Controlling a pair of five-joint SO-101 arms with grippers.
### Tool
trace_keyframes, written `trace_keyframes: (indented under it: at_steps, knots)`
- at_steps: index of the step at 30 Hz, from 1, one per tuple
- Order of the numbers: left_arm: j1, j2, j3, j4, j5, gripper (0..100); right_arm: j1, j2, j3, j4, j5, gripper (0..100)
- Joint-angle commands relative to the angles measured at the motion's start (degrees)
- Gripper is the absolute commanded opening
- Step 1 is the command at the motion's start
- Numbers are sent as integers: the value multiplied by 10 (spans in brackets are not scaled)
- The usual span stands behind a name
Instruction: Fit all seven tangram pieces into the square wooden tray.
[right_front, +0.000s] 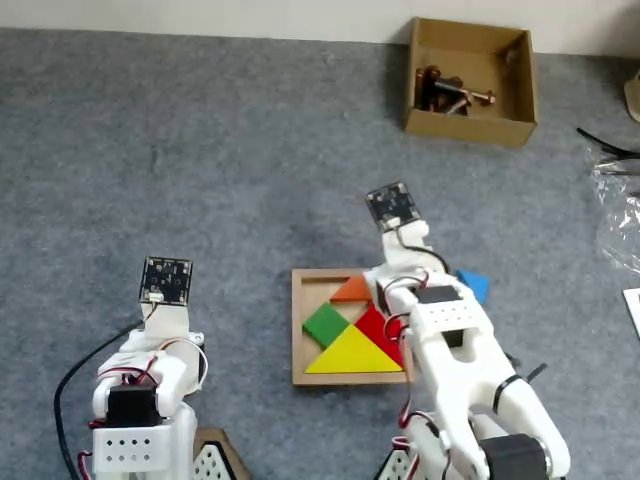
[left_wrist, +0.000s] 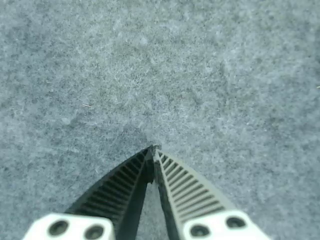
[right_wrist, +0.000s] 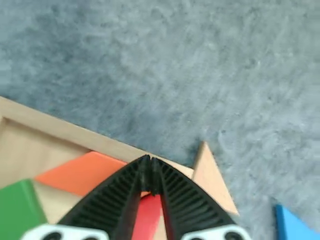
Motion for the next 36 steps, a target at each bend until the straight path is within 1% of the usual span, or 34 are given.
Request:
trace_keyframes:
  at_steps: [1,3,6,8,10,12,13,16,20,22,25,27,32,36]
  knots:
    - [-6,1,12,3,3,6,25,-5,-17,-15,1,6]
    - [-6,1,12,3,3,6,34,-5,-18,-15,-8,6]
    - [-6,1,12,3,3,6,55,-5,-31,-7,-65,6]
    - [-6,1,12,3,3,6,80,-5,-67,44,-93,6]
    - [-6,1,12,3,3,6,100,-2,-119,125,-105,6]
    - [-6,1,12,3,3,6,109,2,-164,186,-105,6]
    - [-6,1,12,3,3,6,111,2,-184,199,-104,6]
    - [-6,1,12,3,3,6,116,3,-203,205,-104,7]
    - [-6,1,12,3,3,6,147,3,-205,206,-104,15]
    - [-6,1,12,3,3,6,158,3,-206,217,-104,65]
    - [-6,1,12,3,3,6,159,3,-206,255,-104,179]
    - [-6,1,12,3,3,6,160,3,-207,271,-103,221]
    - [-6,1,12,3,3,6,160,4,-215,277,-103,209]
    - [-6,1,12,3,3,6,169,31,-287,355,-103,209]
